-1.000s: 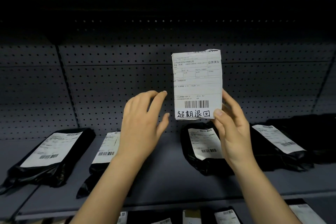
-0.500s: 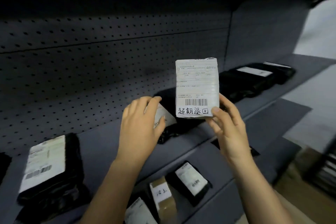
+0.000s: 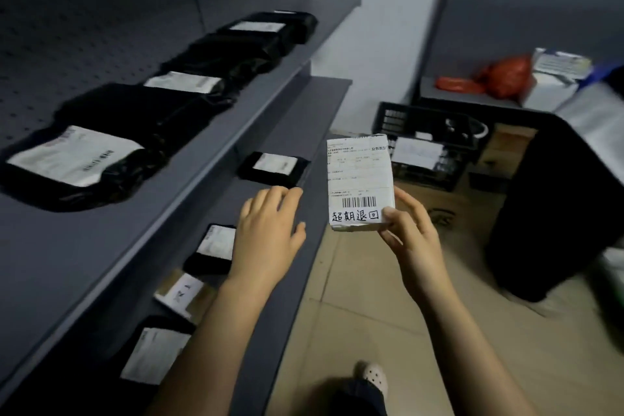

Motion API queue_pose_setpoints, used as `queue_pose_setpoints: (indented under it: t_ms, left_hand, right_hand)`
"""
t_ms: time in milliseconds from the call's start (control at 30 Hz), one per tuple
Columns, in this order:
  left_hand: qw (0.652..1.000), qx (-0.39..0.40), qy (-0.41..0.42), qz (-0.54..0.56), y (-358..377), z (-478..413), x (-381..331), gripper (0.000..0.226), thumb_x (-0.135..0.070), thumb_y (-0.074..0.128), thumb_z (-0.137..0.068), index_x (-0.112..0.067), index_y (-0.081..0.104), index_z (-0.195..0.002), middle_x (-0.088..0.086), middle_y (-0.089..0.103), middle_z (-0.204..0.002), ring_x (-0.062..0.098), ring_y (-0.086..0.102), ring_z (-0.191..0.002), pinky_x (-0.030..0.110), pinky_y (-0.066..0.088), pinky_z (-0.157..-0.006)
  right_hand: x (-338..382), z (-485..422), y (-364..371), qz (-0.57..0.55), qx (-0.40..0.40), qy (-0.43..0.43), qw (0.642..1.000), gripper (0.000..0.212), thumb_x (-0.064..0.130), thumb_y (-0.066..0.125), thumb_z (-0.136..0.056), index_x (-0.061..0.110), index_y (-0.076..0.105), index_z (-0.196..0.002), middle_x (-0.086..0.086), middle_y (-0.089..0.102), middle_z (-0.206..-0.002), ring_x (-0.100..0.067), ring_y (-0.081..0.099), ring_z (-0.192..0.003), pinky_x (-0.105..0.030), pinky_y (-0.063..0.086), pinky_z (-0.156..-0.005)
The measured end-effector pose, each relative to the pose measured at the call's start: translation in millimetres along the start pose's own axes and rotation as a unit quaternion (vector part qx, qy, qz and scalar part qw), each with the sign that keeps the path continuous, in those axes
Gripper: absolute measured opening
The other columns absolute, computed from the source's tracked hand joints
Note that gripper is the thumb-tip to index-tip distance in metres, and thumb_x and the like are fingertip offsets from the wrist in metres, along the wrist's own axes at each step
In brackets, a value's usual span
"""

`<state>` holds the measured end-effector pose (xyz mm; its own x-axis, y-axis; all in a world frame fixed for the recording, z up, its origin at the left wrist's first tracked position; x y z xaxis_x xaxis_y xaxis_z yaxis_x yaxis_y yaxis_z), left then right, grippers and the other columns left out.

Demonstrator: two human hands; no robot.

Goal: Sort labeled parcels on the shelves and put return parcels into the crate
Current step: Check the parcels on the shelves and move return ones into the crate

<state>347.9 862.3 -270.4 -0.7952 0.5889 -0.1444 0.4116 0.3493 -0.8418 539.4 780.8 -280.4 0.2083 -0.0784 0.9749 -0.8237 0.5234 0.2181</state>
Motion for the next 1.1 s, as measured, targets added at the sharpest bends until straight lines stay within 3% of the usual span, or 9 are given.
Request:
queue_pose_setpoints:
  t_ms: [333,533,733,967,1100]
  left_hand:
    - [0.99,0.111,0.008,0.085,91.6,13.3,-95.4,0.044,-0.018,0.081,-0.068,-0.01,0.062,-0.107,0.005,0.063,-0.104,0.03,0.06,-0.095,0.041,0.05,-0.079]
    - [0.989,0.126,0.002,0.082,134.7,-26.3,-149.9,0.045,-0.016,0.083,-0.065,-0.011,0.064,-0.106,0.005,0.064,-0.1,0.03,0.061,-0.091,0.041,0.049,-0.079]
    - [0.989,0.132,0.002,0.073,170.4,-64.6,-187.1,0.045,-0.017,0.082,-0.068,-0.01,0.064,-0.108,0.006,0.063,-0.1,0.029,0.06,-0.093,0.042,0.048,-0.081]
    - [0.989,0.131,0.006,0.073,212.2,-128.9,-196.2,0.043,-0.017,0.079,-0.071,-0.01,0.063,-0.11,0.006,0.063,-0.103,0.029,0.059,-0.096,0.043,0.047,-0.083]
    - [0.988,0.128,0.014,0.082,248.9,-183.1,-193.0,0.044,-0.016,0.079,-0.071,-0.01,0.063,-0.111,0.006,0.063,-0.104,0.028,0.059,-0.097,0.042,0.046,-0.082]
  right_hand:
    - [-18.1,-1.4,-117.1,0.008,-0.115,0.051,0.992,0.051,0.028,0.062,-0.072,0.027,0.061,-0.123,0.006,0.075,-0.097,-0.012,0.068,-0.098,-0.032,0.05,-0.092]
    - [-16.2,-49.2,-173.4,0.005,-0.121,0.074,0.99,0.053,0.027,0.063,-0.071,0.025,0.06,-0.124,0.005,0.075,-0.1,-0.011,0.07,-0.097,-0.027,0.049,-0.083]
    - [-16.6,-100.0,-215.0,-0.002,-0.117,0.075,0.99,0.038,0.009,0.06,-0.09,0.022,0.059,-0.127,0.003,0.075,-0.1,-0.011,0.07,-0.096,-0.028,0.049,-0.085]
    - [-18.5,-173.5,-236.4,-0.002,-0.125,0.091,0.988,0.038,0.009,0.06,-0.09,0.025,0.061,-0.124,0.002,0.074,-0.104,-0.009,0.068,-0.096,-0.03,0.05,-0.086]
    - [-20.6,-233.5,-239.1,0.001,-0.129,0.085,0.988,0.036,0.009,0.06,-0.091,0.025,0.06,-0.123,0.006,0.075,-0.096,-0.003,0.07,-0.085,-0.021,0.05,-0.07]
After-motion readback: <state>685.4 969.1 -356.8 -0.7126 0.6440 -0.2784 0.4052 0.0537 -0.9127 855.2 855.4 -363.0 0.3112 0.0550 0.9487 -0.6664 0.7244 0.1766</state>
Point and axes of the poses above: each hand's wrist, its own z-axis away from the middle knuckle, its own y-axis out of the palm, x = y × z, the point moved 1 cm from there along -z, towards the middle knuckle
